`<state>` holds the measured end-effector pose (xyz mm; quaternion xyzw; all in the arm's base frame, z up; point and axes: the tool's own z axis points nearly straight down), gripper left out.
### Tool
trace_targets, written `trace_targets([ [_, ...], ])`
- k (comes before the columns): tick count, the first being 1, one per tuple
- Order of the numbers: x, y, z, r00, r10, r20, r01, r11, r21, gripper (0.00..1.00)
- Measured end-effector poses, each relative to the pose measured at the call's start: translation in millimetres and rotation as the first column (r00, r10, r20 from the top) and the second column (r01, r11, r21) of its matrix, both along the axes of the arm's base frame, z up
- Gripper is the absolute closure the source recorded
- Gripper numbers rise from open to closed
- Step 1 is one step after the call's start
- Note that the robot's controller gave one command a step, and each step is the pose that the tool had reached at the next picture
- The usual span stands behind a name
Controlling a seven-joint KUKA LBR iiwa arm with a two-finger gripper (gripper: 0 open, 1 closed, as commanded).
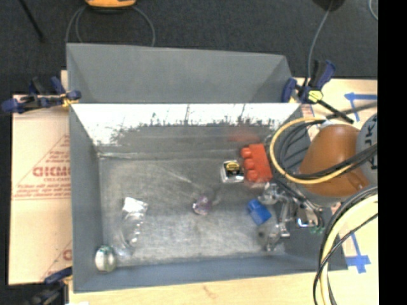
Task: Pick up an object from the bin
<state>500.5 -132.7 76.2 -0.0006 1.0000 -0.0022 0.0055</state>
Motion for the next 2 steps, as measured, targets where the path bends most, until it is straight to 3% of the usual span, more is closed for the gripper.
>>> trace_targets([
  [1, 0.6, -0.4, 1.5, 1.000, 0.001, -0.004, -0.001, 1.000, 0.001, 1.00],
  [2, 15.9, -14.0, 170.3, 0.997, 0.078, 0.001, -0.078, 0.997, -0.001, 1.00],
])
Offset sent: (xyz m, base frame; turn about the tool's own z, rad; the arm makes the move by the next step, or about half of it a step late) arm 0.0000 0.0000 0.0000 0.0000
